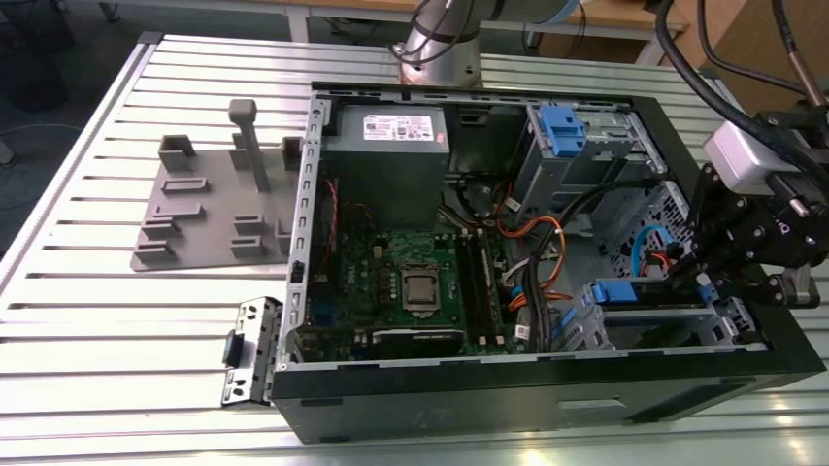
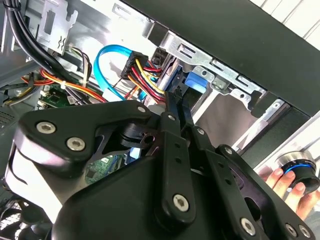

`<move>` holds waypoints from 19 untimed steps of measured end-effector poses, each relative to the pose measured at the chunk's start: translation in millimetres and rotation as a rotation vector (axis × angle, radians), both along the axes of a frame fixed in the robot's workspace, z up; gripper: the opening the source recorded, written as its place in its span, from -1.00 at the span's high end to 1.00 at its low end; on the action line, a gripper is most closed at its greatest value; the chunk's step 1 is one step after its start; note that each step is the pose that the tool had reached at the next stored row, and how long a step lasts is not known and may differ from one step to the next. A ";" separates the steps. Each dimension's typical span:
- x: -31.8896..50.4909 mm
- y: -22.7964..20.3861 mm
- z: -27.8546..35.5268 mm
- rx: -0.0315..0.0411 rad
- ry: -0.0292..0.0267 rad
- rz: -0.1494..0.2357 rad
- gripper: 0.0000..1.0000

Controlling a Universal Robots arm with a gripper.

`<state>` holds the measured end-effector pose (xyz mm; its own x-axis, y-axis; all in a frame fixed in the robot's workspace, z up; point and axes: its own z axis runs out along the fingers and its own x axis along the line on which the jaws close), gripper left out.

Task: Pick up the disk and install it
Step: 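Insert the first disk wire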

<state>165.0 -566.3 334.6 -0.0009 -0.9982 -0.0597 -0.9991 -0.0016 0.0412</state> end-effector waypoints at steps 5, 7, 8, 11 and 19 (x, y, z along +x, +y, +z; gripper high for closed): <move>0.0 -0.1 -2.6 -0.0002 0.0001 0.000 0.68; 0.0 -0.1 -4.3 -0.0001 0.0003 0.000 0.68; 0.0 -0.1 -5.3 0.0001 0.0004 0.000 0.68; 0.0 -0.1 -7.2 -0.0013 0.0005 0.000 0.68; 0.0 -0.1 -8.8 0.0009 0.0007 0.000 0.55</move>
<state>165.0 -566.4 325.8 -0.0010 -0.9982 -0.0606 -0.9991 -0.0016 0.0419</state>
